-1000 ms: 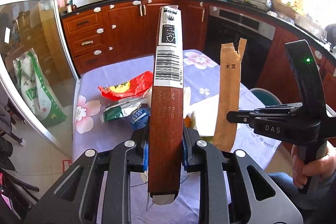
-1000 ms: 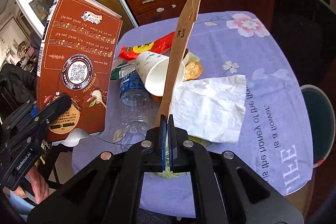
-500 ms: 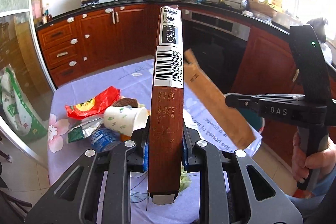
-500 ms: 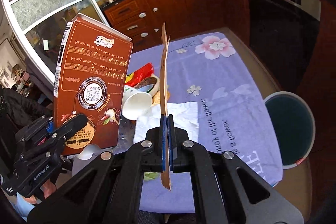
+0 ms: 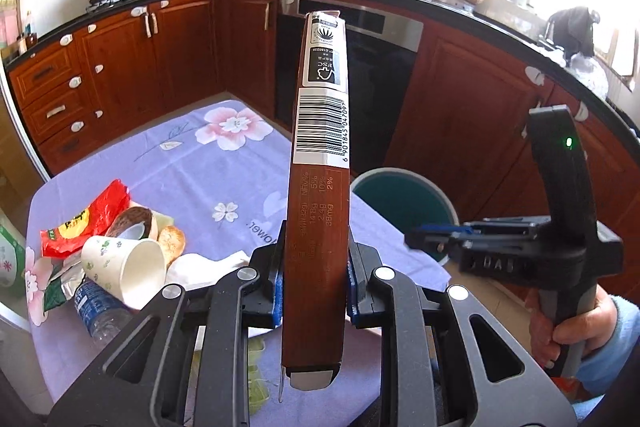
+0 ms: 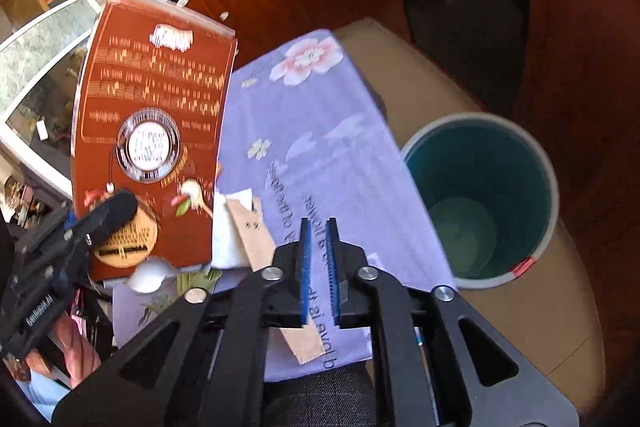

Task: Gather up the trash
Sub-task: 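Carry the Pocky box and paper sleeve over to the teal trash bin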

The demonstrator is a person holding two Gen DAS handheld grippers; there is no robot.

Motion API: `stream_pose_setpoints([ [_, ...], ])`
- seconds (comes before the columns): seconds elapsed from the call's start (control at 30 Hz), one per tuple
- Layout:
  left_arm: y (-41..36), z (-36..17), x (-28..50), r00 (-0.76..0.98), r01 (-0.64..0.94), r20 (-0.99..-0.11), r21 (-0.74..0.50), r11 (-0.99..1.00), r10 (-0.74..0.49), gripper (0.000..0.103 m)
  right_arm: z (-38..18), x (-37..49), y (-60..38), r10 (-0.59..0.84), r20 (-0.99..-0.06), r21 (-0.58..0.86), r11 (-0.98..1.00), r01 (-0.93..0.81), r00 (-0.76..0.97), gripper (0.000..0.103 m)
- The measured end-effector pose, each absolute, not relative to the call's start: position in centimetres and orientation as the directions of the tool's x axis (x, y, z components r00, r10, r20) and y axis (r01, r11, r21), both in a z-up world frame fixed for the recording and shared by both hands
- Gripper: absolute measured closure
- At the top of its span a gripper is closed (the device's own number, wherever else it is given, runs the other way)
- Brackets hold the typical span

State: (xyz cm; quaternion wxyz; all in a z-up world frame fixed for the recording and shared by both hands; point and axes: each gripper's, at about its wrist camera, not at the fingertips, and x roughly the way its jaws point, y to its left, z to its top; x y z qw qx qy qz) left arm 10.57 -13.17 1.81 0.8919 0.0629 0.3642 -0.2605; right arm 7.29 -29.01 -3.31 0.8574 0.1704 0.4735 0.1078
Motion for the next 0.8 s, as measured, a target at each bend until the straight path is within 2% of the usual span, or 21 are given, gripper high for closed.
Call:
stream_pose_setpoints([
  [0.03, -12.5, 1.8, 10.6, 0.606, 0.496, -0.684, -0.075, 0.865, -0.407, 0.08, -3.8, 7.3, -27.6, 0.351, -0.777, 0.381, 0.923, -0.054, 0.522, 0.032],
  [0.2, -8.5, 1.6, 10.6, 0.632, 0.424, -0.69, -0.075, 0.903, -0.354, 0.08, -6.2, 9.0, -22.3, 0.356, -0.818, 0.317, 0.934, -0.163, 0.451, 0.031],
  [0.27, -7.3, 1.4, 10.5, 0.633, 0.404, -0.695, -0.078, 0.911, -0.34, 0.08, -7.5, 9.9, -21.3, 0.334, -0.845, 0.289, 0.942, -0.169, 0.417, 0.038],
  [0.33, -6.5, 1.2, 10.4, 0.634, 0.392, -0.699, -0.079, 0.917, -0.331, 0.08, -8.7, 10.4, -20.7, 0.311, -0.87, 0.269, 0.95, -0.16, 0.382, 0.057],
  [0.37, -6.1, 1.1, 10.4, 0.633, 0.388, -0.7, -0.081, 0.918, -0.329, 0.08, -9.2, 10.7, -20.5, 0.305, -0.878, 0.265, 0.952, -0.156, 0.368, 0.062],
  [0.43, -5.7, 1.0, 10.3, 0.632, 0.384, -0.702, -0.086, 0.92, -0.329, 0.08, -10.0, 11.0, -20.4, 0.29, -0.892, 0.254, 0.956, -0.145, 0.346, 0.091],
  [0.47, -5.6, 1.0, 10.4, 0.629, 0.383, -0.704, -0.089, 0.919, -0.33, 0.08, -10.2, 10.9, -20.5, 0.29, -0.895, 0.257, 0.956, -0.138, 0.34, 0.099],
  [0.63, -6.9, 0.9, 11.2, 0.605, 0.411, -0.712, -0.105, 0.906, -0.357, 0.08, -6.7, 10.2, -22.8, 0.294, -0.854, 0.279, 0.955, -0.097, 0.43, 0.101],
  [0.8, -11.3, 1.6, 12.4, 0.564, 0.488, -0.702, -0.141, 0.861, -0.435, 0.08, -1.6, 9.3, -29.6, 0.253, -0.779, 0.317, 0.948, 0.012, 0.574, 0.101],
])
